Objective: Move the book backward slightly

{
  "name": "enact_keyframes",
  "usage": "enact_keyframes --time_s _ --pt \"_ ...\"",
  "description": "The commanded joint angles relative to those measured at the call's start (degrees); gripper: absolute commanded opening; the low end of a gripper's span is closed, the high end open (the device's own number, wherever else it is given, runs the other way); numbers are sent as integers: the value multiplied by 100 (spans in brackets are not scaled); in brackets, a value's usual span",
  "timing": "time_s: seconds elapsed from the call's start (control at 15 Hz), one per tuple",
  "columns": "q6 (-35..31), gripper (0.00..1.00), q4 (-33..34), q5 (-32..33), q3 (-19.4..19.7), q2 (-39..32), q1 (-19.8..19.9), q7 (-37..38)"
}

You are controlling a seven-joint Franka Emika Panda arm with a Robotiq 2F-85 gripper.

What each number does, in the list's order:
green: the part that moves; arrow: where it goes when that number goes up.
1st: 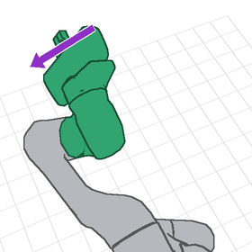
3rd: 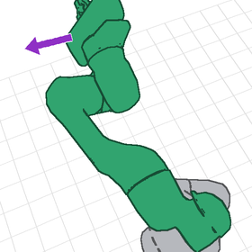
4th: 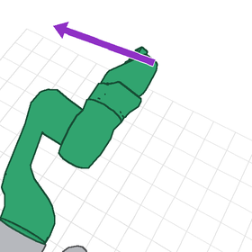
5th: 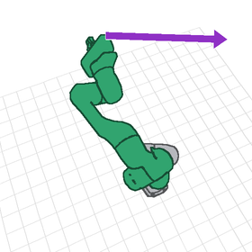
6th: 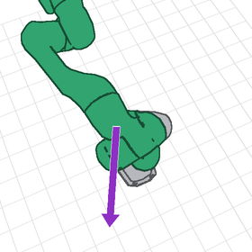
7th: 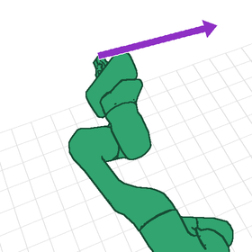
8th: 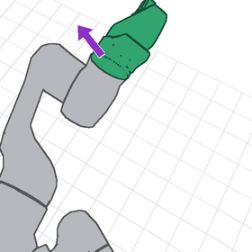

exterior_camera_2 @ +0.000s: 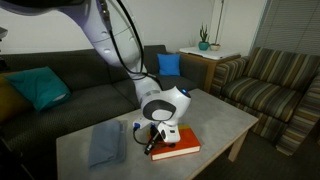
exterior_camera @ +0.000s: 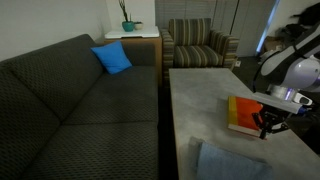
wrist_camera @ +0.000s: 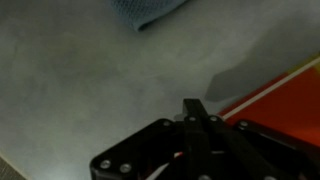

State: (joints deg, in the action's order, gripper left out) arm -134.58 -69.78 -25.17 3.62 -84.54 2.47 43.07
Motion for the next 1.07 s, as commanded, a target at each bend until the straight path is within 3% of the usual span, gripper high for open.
enact_keyframes --time_s 0.0,0.6,0.8,1.0 --pt "-359 0 15 166 234 1 48 536" --pt "-568 0 45 512 345 2 139 1298" --pt "-156 0 167 756 408 2 -45 1506" --pt "226 0 -245 948 424 448 -354 1258"
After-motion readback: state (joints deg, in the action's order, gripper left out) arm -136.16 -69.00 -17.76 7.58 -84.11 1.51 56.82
